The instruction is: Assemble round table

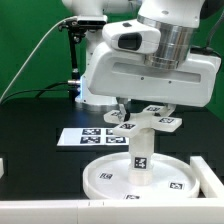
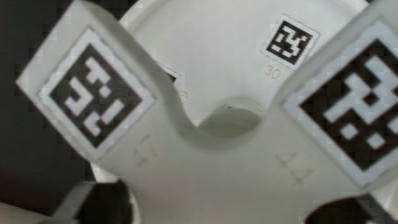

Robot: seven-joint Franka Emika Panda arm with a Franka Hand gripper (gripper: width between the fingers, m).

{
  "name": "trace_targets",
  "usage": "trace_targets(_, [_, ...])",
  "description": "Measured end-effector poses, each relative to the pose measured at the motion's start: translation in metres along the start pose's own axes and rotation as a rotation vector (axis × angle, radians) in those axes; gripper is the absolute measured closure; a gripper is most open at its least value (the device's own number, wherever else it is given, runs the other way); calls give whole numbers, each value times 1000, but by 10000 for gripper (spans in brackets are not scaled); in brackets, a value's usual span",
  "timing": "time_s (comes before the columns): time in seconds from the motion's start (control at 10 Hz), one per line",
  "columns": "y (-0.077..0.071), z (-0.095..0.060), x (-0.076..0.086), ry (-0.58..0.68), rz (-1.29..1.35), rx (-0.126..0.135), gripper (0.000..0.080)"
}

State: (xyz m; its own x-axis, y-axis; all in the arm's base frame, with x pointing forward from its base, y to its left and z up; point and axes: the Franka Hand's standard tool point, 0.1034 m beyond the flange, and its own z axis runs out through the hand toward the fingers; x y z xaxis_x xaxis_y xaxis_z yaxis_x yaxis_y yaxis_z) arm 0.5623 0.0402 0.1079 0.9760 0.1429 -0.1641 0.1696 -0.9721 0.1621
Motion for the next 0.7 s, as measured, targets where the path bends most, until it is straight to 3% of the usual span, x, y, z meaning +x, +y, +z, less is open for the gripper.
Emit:
trace_targets(0.1, [0,0,0,0,0,0,191])
trace_targets(0.5, [0,0,0,-1,0,0,151])
trace_targets(0.7, [0,-10,1,-2,0,20,150])
